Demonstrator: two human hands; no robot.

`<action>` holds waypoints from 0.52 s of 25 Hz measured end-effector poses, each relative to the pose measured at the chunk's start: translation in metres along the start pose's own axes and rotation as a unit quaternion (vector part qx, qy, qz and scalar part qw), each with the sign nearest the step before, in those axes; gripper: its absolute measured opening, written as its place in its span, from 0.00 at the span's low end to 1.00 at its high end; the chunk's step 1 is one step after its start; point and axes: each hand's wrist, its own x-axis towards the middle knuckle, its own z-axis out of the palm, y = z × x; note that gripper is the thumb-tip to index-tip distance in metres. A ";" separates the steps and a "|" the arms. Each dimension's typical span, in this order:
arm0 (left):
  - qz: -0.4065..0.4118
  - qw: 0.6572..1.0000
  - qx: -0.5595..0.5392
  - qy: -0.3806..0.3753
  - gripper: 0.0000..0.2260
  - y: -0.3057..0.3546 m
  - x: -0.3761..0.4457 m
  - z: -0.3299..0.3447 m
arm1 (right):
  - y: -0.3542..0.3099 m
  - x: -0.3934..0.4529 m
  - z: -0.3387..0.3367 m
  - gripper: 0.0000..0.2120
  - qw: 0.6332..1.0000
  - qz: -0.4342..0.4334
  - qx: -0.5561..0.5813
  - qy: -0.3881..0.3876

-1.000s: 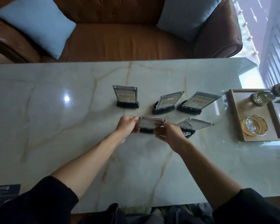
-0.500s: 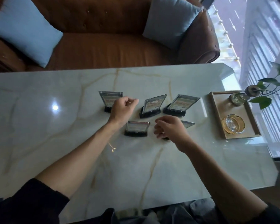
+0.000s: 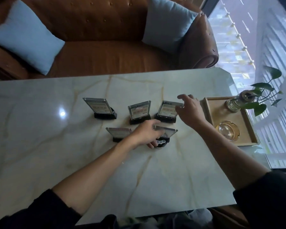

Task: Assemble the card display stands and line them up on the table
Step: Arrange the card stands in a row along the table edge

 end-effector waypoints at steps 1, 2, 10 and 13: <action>-0.003 1.000 0.004 0.006 0.22 0.000 0.001 0.009 | 0.005 0.005 0.000 0.22 0.999 -0.021 -0.031 -0.036; -0.003 1.000 0.012 0.018 0.21 -0.001 0.002 0.017 | 0.010 0.010 0.001 0.22 0.996 -0.036 -0.049 -0.067; -0.039 0.957 0.115 0.264 0.18 0.009 0.020 0.068 | 0.028 0.030 -0.009 0.10 0.982 -0.107 -0.080 -0.131; -0.055 0.942 0.153 0.295 0.17 0.012 0.023 0.082 | 0.041 0.017 -0.022 0.28 0.979 -0.120 -0.049 -0.159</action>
